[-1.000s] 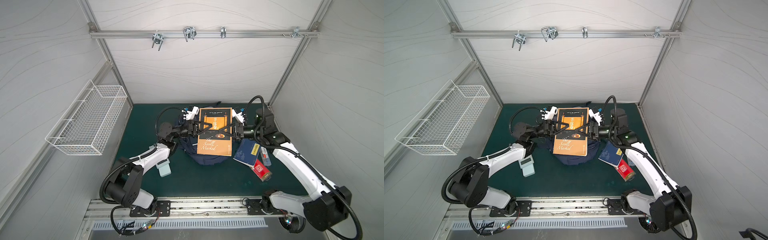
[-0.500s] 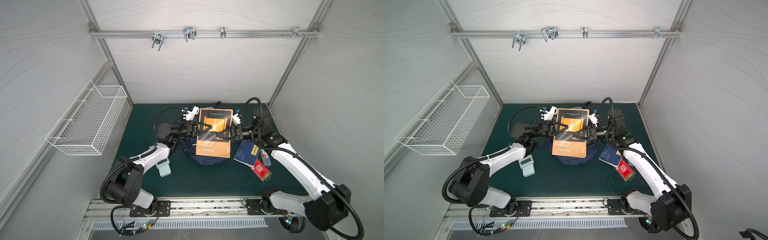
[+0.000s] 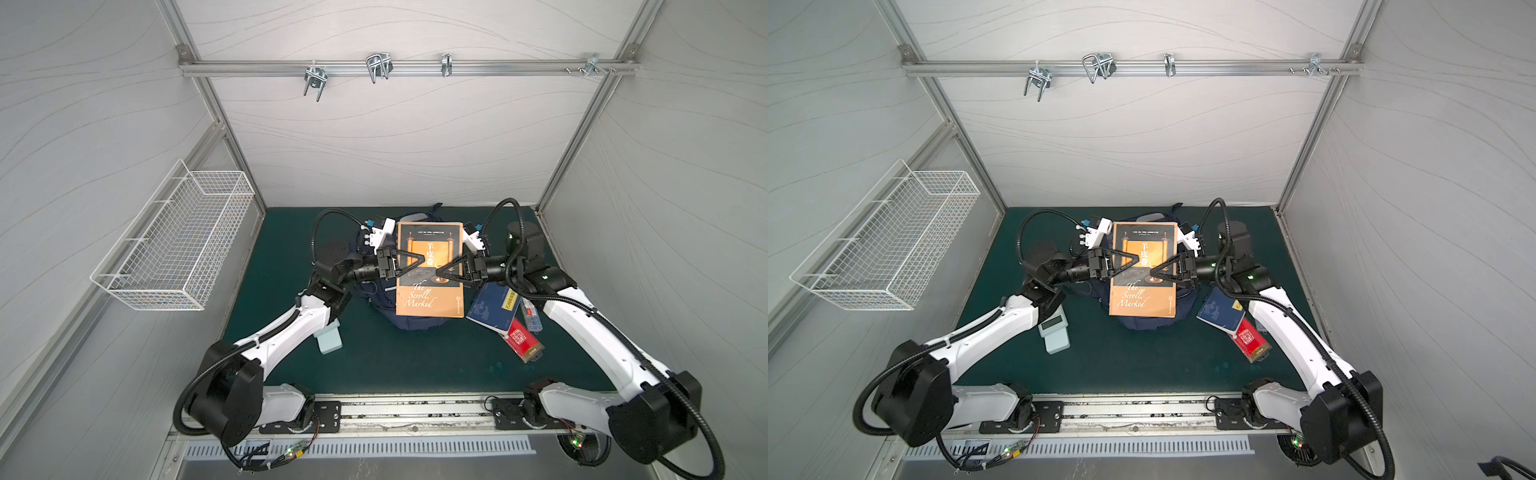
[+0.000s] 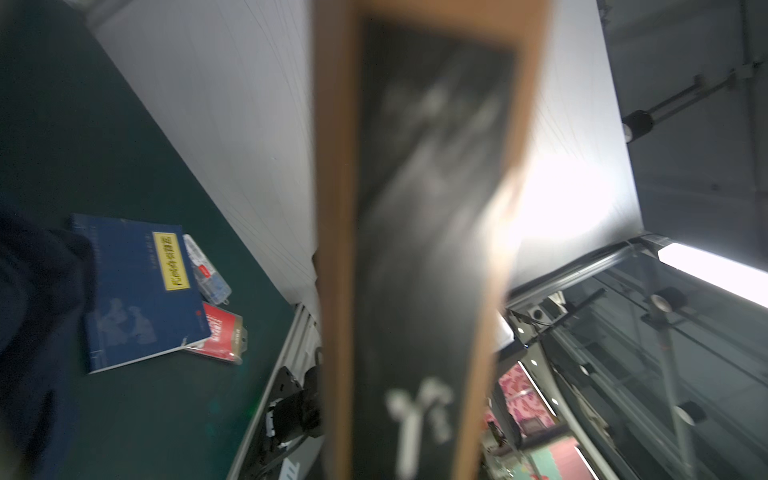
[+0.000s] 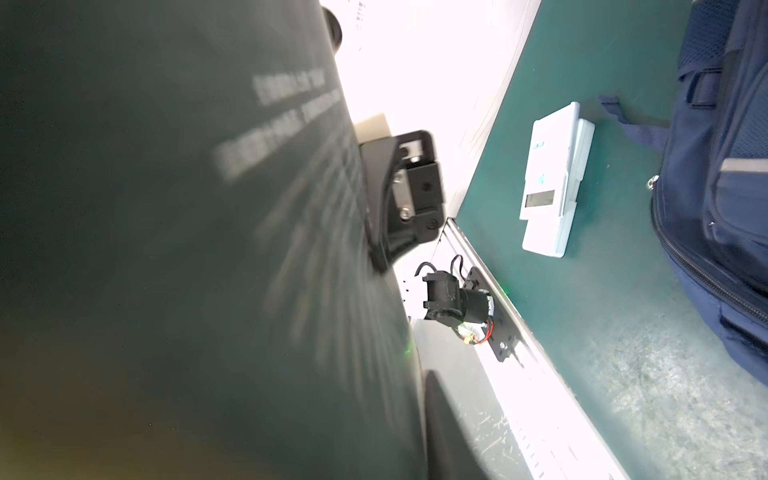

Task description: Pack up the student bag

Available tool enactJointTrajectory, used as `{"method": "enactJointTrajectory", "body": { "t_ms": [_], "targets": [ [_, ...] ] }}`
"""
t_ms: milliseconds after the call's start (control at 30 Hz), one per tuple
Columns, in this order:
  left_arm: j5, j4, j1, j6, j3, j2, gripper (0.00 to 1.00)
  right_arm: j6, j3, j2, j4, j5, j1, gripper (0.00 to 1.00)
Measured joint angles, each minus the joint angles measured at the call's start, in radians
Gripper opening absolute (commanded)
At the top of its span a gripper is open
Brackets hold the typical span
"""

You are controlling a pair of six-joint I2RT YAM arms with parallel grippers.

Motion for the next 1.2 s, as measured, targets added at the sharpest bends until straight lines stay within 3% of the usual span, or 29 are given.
{"method": "enactJointTrajectory", "body": {
  "t_ms": [133,267,300,333,467,733,833,967,1200],
  "targets": [
    [-0.04,-0.064,0.035,0.033,-0.012,-0.022,0.0,0.02,-0.002,-0.026,0.058,0.051,-0.03,0.49],
    [-0.048,-0.004,0.037,-0.018,-0.052,0.011,0.0,0.024,-0.002,-0.023,0.072,0.074,-0.003,0.67],
    [-0.048,0.02,0.037,-0.039,-0.064,0.023,0.0,0.023,-0.002,-0.021,0.071,0.08,0.002,0.86],
    [-0.048,0.04,0.037,-0.057,-0.073,0.034,0.0,0.019,-0.002,-0.021,0.066,0.089,0.003,0.92],
    [-0.048,0.092,0.037,-0.111,-0.079,0.057,0.0,-0.015,0.001,-0.015,0.027,0.132,0.002,0.99],
    [-0.033,0.196,0.037,-0.195,-0.079,0.058,0.0,-0.049,0.005,0.058,-0.018,0.181,0.004,0.98],
    [-0.024,0.26,0.037,-0.237,-0.079,0.071,0.0,-0.027,0.001,0.092,0.026,0.162,0.015,0.93],
    [-0.021,0.301,0.037,-0.269,-0.079,0.097,0.0,-0.006,-0.002,0.097,0.084,0.137,0.035,0.76],
    [-0.021,0.32,0.037,-0.275,-0.087,0.104,0.0,0.061,-0.025,0.093,0.211,0.092,0.038,0.2]
  ]
}}
